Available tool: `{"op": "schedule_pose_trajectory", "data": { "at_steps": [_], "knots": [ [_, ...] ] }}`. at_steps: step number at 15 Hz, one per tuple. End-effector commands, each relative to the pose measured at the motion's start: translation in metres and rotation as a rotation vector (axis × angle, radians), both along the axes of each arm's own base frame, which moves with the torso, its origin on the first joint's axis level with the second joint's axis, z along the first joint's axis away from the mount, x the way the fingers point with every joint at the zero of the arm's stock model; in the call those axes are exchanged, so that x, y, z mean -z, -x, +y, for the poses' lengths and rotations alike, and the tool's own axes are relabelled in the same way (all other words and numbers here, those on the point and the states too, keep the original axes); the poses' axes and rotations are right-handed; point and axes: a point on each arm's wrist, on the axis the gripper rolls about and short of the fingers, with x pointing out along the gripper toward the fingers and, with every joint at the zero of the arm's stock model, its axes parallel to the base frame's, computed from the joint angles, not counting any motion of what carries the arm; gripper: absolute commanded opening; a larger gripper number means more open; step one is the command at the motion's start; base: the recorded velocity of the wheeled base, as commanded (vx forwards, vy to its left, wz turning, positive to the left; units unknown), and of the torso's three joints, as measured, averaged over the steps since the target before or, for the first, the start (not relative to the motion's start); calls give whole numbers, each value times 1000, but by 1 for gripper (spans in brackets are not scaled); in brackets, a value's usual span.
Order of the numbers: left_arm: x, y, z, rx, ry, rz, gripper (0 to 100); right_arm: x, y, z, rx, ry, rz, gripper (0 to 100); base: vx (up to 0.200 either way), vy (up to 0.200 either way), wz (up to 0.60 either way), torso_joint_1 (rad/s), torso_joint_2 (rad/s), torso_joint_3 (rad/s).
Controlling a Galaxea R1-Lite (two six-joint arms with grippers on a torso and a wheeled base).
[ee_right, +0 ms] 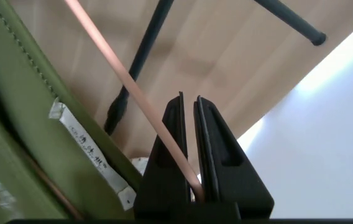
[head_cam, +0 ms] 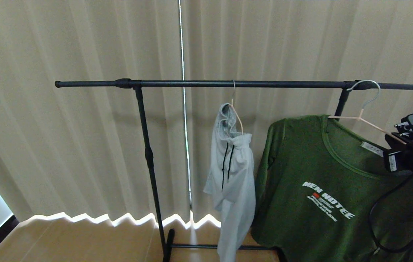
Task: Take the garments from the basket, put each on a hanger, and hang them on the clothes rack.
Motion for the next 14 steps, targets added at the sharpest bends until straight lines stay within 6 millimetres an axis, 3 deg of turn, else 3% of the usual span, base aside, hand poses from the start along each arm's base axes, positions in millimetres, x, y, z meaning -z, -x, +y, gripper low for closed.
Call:
{"op": "schedule_pose_trajectory", "data": {
  "at_steps": [1,4,10,13,14],
  "knots": [
    [0,0,0,0,0,0,100,1,0,0,0,0,3,0,200,0,0,7,7,-2],
    [0,0,0,0,0,0,100,1,0,0,0,0,4,0,200,0,0,2,4,4],
    [0,0,0,-3,-1,-2,100,-3,1,0,2,3,-14,0,0,0,0,0,0,0],
    [0,0,0,-3,-3,-2,100,-5,-2,-4,115,9,-18,0,0,0,0,0,0,0],
    [0,0,0,-8,0,-1,100,-7,-22,-10,143,33,-21,0,0,0,0,0,0,0]
  ]
}}
